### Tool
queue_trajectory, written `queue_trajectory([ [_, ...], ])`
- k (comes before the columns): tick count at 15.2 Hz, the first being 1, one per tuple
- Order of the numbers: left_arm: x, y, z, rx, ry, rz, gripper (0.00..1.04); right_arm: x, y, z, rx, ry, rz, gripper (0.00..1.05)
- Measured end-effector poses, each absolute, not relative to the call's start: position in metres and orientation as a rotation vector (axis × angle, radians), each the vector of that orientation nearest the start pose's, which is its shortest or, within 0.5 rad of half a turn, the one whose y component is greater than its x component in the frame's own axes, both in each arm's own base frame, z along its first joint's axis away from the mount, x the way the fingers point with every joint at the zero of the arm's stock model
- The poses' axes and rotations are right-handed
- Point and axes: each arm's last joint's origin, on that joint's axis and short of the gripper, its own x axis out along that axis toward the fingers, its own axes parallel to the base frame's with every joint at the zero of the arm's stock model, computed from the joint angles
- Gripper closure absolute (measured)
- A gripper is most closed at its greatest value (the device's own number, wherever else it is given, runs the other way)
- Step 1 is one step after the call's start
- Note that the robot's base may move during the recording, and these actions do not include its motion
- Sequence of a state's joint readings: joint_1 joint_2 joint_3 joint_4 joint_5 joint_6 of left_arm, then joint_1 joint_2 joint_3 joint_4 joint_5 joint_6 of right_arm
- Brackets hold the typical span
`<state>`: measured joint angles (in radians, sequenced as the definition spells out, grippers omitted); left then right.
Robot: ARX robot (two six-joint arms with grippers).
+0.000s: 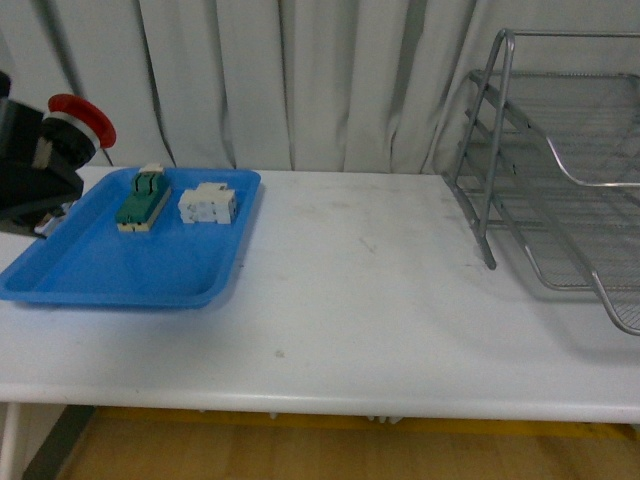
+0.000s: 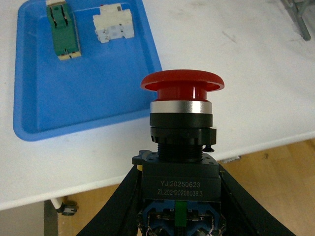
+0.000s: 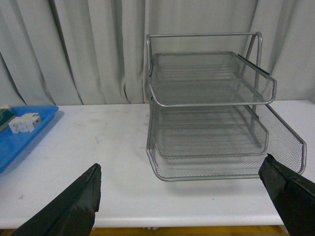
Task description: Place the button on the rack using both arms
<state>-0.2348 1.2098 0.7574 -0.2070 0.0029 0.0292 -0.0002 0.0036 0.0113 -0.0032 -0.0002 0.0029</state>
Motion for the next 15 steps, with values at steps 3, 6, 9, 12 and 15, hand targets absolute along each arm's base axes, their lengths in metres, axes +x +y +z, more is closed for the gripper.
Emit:
queue_trajectory([
  [3, 0.229, -0.049, 0.225, 0.056, 0.675, -0.205, 0.69, 0.097, 0.000, 0.167, 0.003, -0.004, 0.000, 0.06],
  [6, 0.231, -0.049, 0.225, 0.024, 0.660, -0.189, 0.69, 0.097, 0.000, 0.167, 0.003, -0.004, 0.000, 0.06],
  [9, 0.234, -0.057, 0.220, 0.027, 0.668, -0.209, 0.69, 0.097, 0.000, 0.167, 0.003, -0.004, 0.000, 0.06],
  [12, 0.235, -0.059, 0.220, 0.030, 0.663, -0.207, 0.69, 0.097, 0.000, 0.167, 0.003, -0.004, 0.001, 0.06],
  [15, 0.235, -0.060, 0.219, 0.038, 0.671, -0.200, 0.69, 0.097, 0.000, 0.167, 0.003, -0.004, 0.000, 0.06],
])
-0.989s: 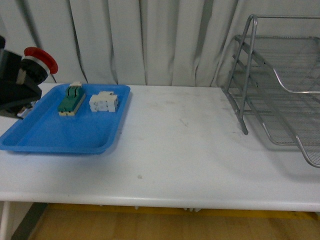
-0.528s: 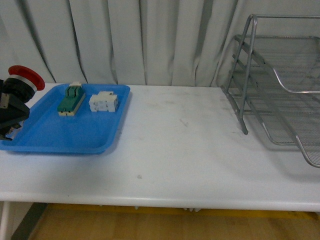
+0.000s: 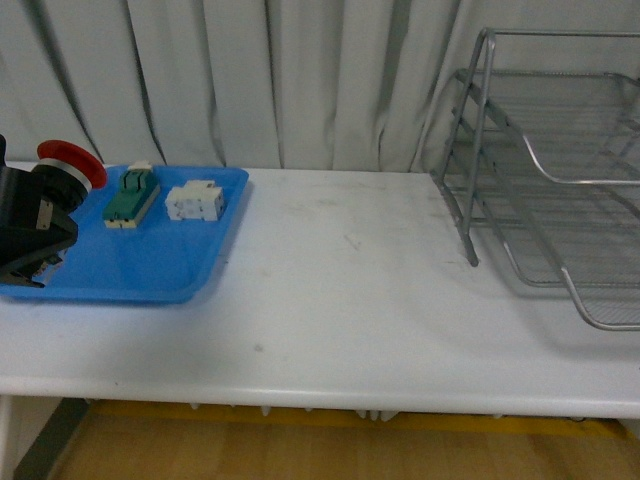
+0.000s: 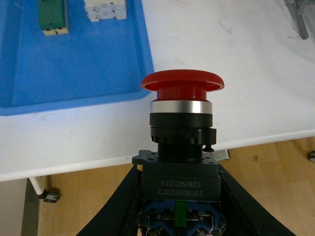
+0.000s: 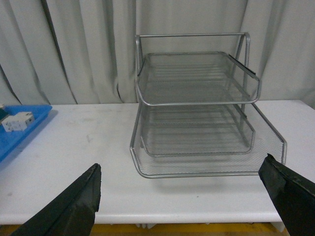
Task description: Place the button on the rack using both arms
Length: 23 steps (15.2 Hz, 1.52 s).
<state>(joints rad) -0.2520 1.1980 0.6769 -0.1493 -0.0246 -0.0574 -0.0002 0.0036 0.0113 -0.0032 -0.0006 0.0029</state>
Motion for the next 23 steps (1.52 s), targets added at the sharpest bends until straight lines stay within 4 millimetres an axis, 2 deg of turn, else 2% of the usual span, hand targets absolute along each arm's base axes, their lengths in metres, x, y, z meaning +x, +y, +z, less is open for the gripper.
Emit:
queue_trajectory([
  [10, 0.236, -0.059, 0.221, 0.031, 0.652, -0.205, 0.69, 0.097, 0.000, 0.166, 0.003, -0.001, 0.000, 0.06],
  [12, 0.235, -0.061, 0.220, 0.034, 0.655, -0.212, 0.69, 0.097, 0.000, 0.167, 0.003, -0.004, 0.000, 0.06],
  [14, 0.238, -0.071, 0.219, 0.046, 0.663, -0.248, 0.69, 0.097, 0.000, 0.167, 0.003, -0.002, -0.003, 0.06],
  [15, 0.241, -0.080, 0.222, 0.054, 0.657, -0.279, 0.69, 0.097, 0.000, 0.167, 0.003, -0.005, -0.003, 0.06],
  [17, 0.263, -0.102, 0.231, 0.071, 0.641, -0.301, 0.69, 0.097, 0.000, 0.167, 0.003, -0.004, -0.003, 0.06],
  [20, 0.302, -0.159, 0.245, 0.097, 0.634, -0.416, 0.69, 0.097, 0.000, 0.167, 0.003, -0.004, -0.002, 0.06],
  [23, 0.340, -0.222, 0.246, 0.158, 0.670, -0.515, 0.69, 0.097, 0.000, 0.167, 0.003, -0.004, -0.002, 0.06],
])
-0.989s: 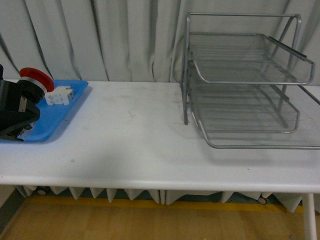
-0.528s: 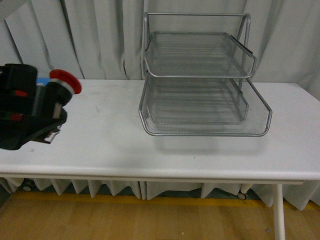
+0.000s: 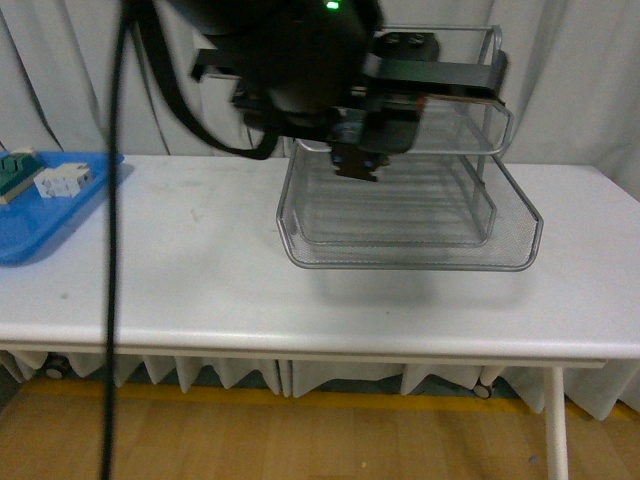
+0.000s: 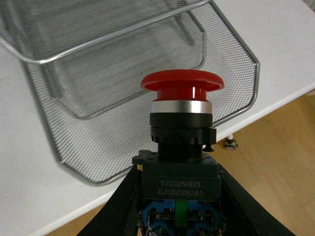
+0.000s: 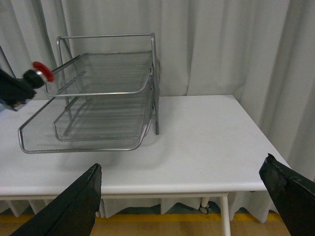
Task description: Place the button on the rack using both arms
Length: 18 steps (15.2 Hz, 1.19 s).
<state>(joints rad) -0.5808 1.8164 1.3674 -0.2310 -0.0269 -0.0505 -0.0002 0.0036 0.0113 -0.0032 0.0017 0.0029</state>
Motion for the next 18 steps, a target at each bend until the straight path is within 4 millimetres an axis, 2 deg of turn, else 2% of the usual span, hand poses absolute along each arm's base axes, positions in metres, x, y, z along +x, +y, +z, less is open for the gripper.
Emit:
queue_trajectory([
  [3, 0.373, -0.271, 0.235, 0.221, 0.709, -0.564, 0.69, 0.097, 0.000, 0.167, 0.003, -0.004, -0.002, 0.06],
  [4, 0.385, -0.281, 0.226, 0.238, 0.735, -0.559, 0.69, 0.097, 0.000, 0.167, 0.003, -0.004, -0.002, 0.06],
  [7, 0.416, -0.296, 0.204, 0.289, 0.797, -0.519, 0.69, 0.097, 0.000, 0.167, 0.003, -0.004, -0.002, 0.06],
  [13, 0.460, -0.300, 0.171, 0.320, 0.878, -0.428, 0.69, 0.097, 0.000, 0.167, 0.003, -0.004, -0.002, 0.06],
  [15, 0.468, -0.298, 0.157, 0.305, 0.902, -0.395, 0.69, 0.097, 0.000, 0.167, 0.003, -0.004, -0.002, 0.06],
  [17, 0.474, -0.295, 0.156, 0.277, 0.905, -0.372, 0.69, 0.097, 0.000, 0.167, 0.003, -0.004, -0.002, 0.06],
  [18, 0.476, -0.295, 0.160, 0.243, 0.890, -0.361, 0.59, 0.097, 0.000, 0.167, 0.003, -0.004, -0.002, 0.06],
])
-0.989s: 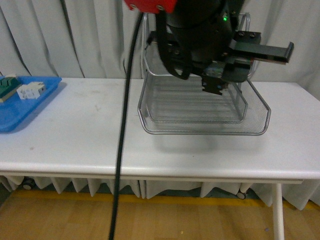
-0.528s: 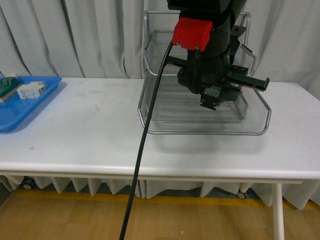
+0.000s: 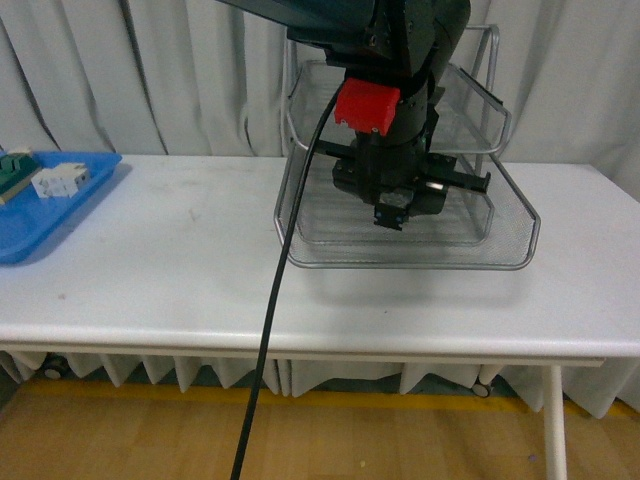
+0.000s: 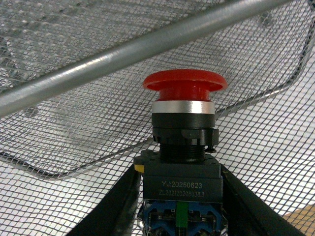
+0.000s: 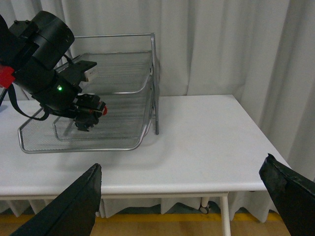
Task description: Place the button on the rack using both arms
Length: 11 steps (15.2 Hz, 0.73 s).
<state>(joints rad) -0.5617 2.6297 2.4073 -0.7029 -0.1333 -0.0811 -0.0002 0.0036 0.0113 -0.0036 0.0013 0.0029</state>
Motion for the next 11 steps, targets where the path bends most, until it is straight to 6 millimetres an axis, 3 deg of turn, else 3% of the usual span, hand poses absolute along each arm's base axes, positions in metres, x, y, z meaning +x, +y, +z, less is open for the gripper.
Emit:
queue_trajectory([
  [5, 0.472, -0.293, 0.153, 0.169, 0.886, -0.377, 0.05, 0.097, 0.000, 0.167, 0.003, -0.004, -0.002, 0.06],
  [7, 0.465, -0.289, 0.168, 0.151, 0.859, -0.399, 0.07, 0.097, 0.000, 0.167, 0.003, -0.004, -0.002, 0.06],
  [11, 0.439, -0.279, 0.229, 0.100, 0.730, -0.451, 0.07, 0.097, 0.000, 0.167, 0.003, -0.004, -0.002, 0.06],
])
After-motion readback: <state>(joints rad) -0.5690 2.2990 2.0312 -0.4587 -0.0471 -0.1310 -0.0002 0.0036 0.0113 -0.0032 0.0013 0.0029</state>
